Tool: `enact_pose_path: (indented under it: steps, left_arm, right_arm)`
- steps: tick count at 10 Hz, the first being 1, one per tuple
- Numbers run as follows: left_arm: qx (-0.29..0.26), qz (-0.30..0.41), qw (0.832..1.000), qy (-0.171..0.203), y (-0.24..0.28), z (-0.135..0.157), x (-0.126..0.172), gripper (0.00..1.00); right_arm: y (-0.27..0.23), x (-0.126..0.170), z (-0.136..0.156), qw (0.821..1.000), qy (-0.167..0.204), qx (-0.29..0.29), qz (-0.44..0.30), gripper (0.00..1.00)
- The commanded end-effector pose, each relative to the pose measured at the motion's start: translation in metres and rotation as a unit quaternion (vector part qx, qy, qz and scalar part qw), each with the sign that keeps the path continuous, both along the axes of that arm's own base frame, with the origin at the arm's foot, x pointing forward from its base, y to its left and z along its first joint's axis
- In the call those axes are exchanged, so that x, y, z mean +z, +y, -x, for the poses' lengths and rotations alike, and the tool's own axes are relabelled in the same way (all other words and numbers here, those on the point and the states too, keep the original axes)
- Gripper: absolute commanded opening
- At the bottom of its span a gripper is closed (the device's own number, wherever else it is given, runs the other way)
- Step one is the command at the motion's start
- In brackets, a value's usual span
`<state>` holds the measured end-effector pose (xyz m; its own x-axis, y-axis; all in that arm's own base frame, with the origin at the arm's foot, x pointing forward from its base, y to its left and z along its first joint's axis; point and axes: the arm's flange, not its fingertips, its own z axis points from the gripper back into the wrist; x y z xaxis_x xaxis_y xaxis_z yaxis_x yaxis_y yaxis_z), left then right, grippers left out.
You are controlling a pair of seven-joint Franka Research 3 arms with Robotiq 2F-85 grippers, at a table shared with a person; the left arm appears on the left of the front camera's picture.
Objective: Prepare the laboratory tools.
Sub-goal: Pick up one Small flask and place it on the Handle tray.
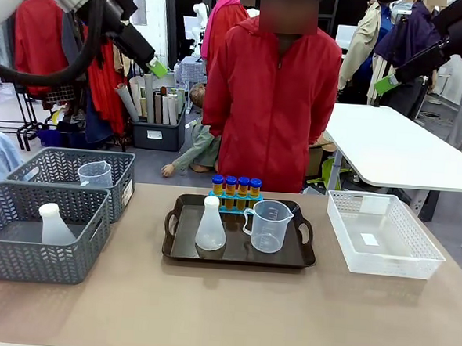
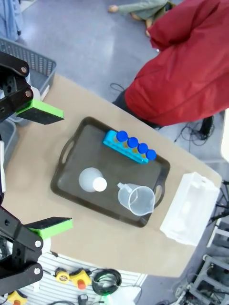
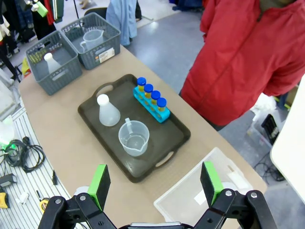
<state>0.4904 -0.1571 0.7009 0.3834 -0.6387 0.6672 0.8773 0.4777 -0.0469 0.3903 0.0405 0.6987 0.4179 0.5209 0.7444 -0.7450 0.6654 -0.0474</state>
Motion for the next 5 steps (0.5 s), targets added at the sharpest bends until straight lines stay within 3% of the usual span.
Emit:
enact_pose_path:
  steps: [1,5]
  left_arm:
    - [-0.012,0.018,1.000,-0.017,0.0069,0.0091,-0.0137,1.00]
    - [-0.013,0.021,0.999,-0.023,0.0075,0.0056,-0.0076,1.00]
  right_arm:
    - [-0.0005,0.0010,-0.0002,1.000,-0.002,0.005,-0.005,1.00]
    - [-0.0005,0.0010,-0.0002,1.000,-0.002,0.005,-0.005,1.00]
